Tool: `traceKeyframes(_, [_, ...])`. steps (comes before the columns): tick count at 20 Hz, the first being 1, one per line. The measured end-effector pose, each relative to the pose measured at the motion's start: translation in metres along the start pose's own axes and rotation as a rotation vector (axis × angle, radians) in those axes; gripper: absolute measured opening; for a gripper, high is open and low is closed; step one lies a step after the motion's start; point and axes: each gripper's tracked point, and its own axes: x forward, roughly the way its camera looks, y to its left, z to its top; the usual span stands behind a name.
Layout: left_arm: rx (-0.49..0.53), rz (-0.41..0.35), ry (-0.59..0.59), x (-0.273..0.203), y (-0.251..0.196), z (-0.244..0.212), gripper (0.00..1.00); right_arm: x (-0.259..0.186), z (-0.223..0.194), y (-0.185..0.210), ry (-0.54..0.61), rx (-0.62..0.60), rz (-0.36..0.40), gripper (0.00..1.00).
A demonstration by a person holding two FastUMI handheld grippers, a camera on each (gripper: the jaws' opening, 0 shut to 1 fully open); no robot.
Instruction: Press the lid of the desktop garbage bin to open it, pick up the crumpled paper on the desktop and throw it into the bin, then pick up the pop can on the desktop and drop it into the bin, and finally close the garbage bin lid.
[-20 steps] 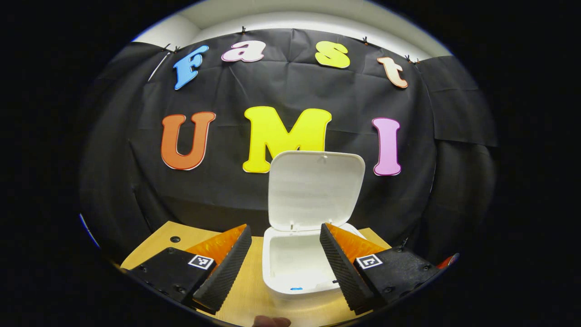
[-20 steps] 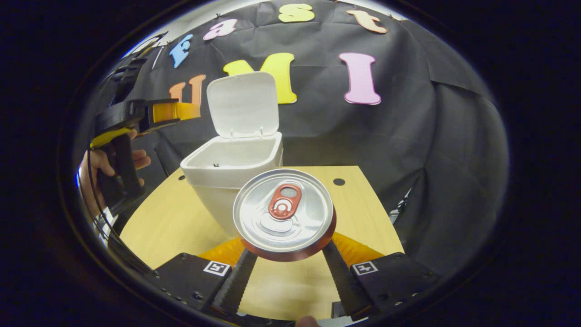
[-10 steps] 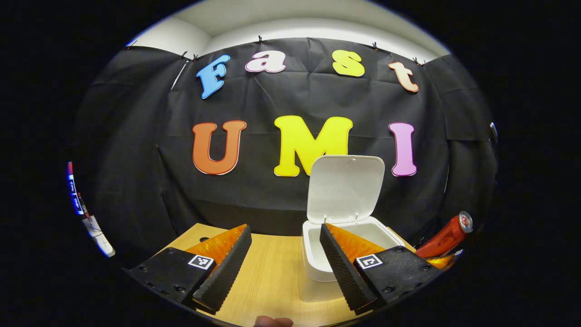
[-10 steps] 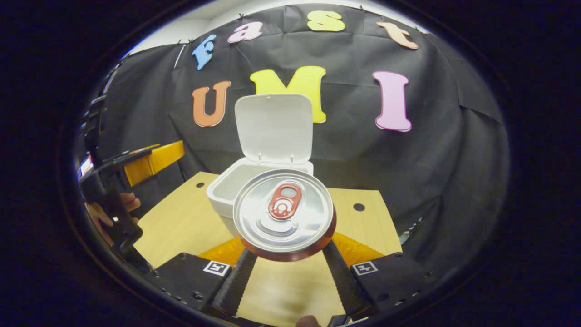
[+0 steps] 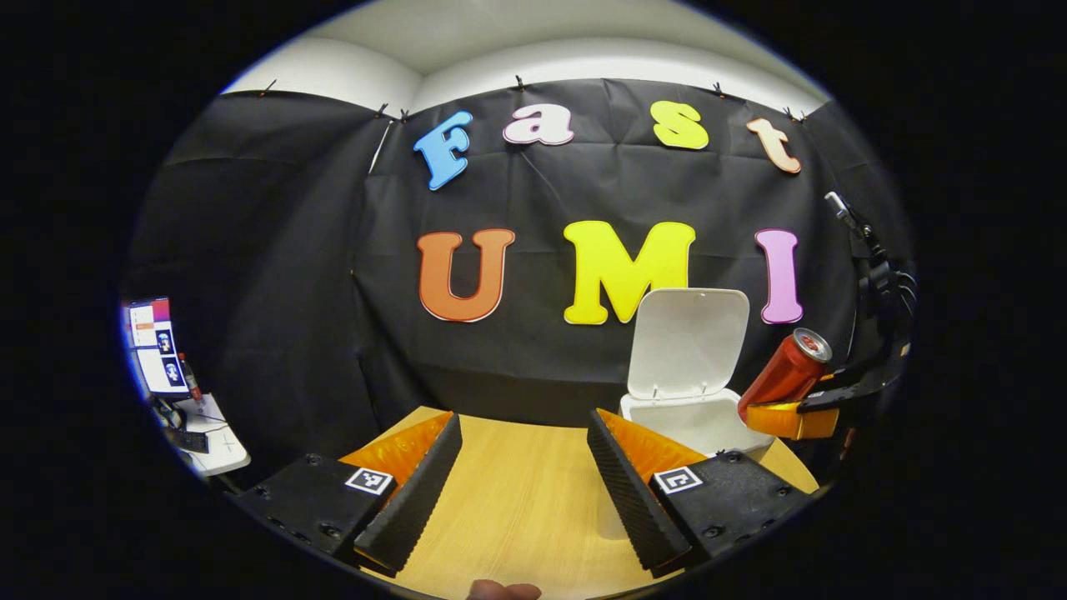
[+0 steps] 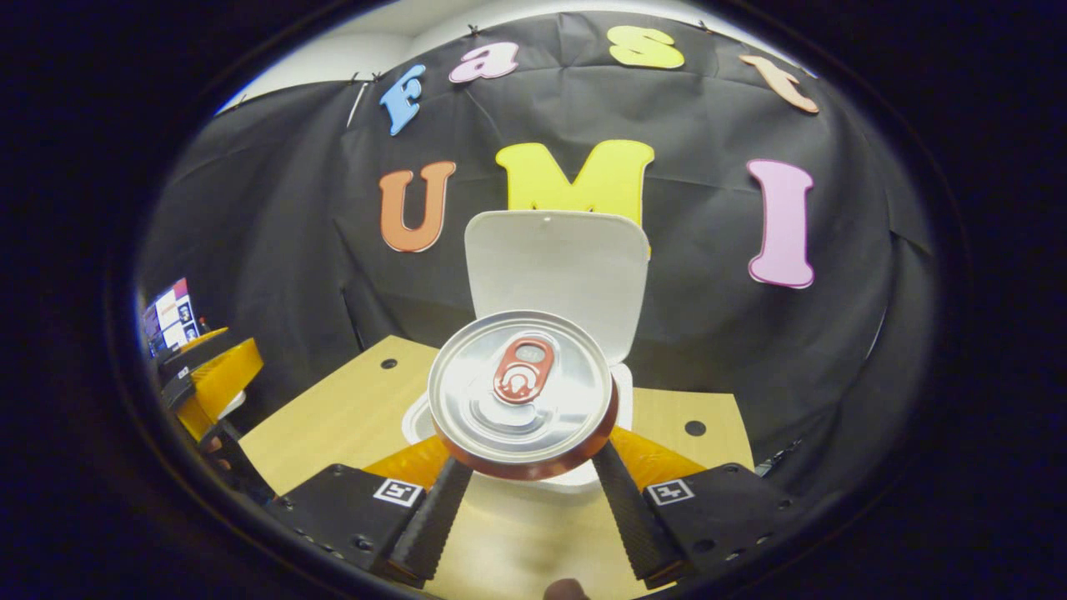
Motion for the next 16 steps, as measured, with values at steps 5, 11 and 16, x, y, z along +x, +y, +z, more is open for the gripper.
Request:
traceKeyframes(5, [0.012,0.064,0.007,-0.021,0.02,-0.001,0.98,0.032,0.013,0.003,0.009,-0.034,-0.014,0.82])
traceKeyframes(11, [0.042,0.127,0.026,-0.04,0.038,-0.007,0.98,0.061,0.004,0.006,0.071,-0.004,-0.018,0.82])
traceKeyframes(16, [0.06,0.165,0.041,-0.049,0.048,-0.011,0.98,0.073,0.0,0.009,0.094,0.018,-0.029,0.82])
